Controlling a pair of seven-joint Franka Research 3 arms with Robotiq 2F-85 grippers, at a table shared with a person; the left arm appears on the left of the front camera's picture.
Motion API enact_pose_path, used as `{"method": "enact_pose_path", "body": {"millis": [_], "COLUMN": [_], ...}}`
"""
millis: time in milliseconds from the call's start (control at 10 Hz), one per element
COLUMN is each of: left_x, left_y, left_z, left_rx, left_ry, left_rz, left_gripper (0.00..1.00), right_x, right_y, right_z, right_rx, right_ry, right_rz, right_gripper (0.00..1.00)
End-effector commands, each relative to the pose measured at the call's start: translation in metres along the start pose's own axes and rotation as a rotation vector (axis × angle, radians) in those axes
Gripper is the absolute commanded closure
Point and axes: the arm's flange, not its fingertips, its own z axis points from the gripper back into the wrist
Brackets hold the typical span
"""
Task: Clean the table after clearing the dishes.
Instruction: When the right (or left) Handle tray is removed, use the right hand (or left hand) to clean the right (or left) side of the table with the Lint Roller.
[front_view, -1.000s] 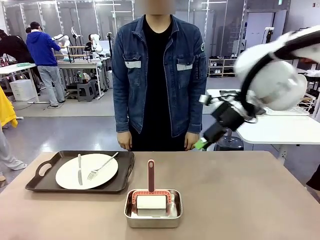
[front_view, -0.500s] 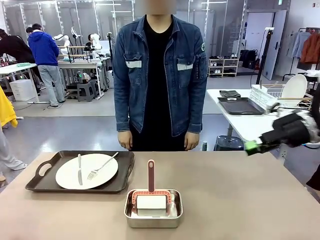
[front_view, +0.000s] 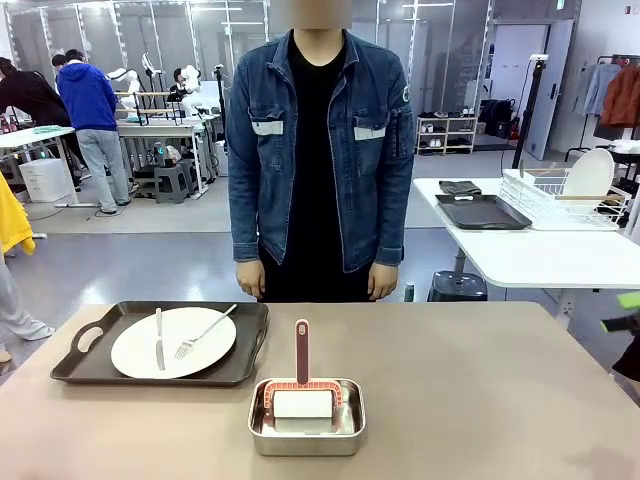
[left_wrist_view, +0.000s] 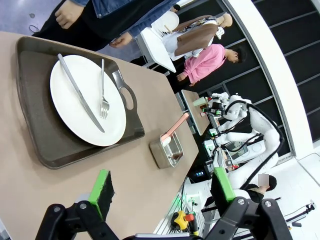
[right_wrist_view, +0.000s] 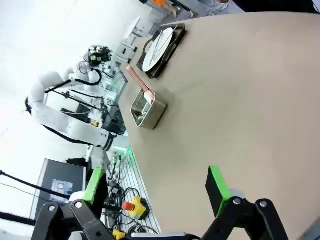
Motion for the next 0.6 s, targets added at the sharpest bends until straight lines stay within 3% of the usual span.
{"method": "enact_pose_path", "body": {"millis": [0,300,400,500], "left_x": [-0.002,-0.002,-0.002,-0.002], "left_y": [-0.002,-0.002,-0.002,-0.002], "left_z": [0.003,0.003,0.003,0.003], "left_rx": [0.000,0.000,0.000,0.000], "left_ry": [0.007,0.007,0.007,0.007], "left_rz": [-0.011,-0.011,-0.011,-0.011], "left_gripper": [0.00,0.00,0.00,0.00], "right_x": [0.012,0.021,-0.001,-0.001], "right_y": [-0.027,-0.037,-0.046,-0.046], "right_z": [0.031,0.038,0.043,0.043], "right_rx": [0.028,-0.028,0.001,0.001], "right_ry": [-0.025,0.040,-0.005,-0.005], "right_rz": [-0.027,-0.112,-0.054,-0.054], "right_gripper": [0.00,0.00,0.00,0.00]}}
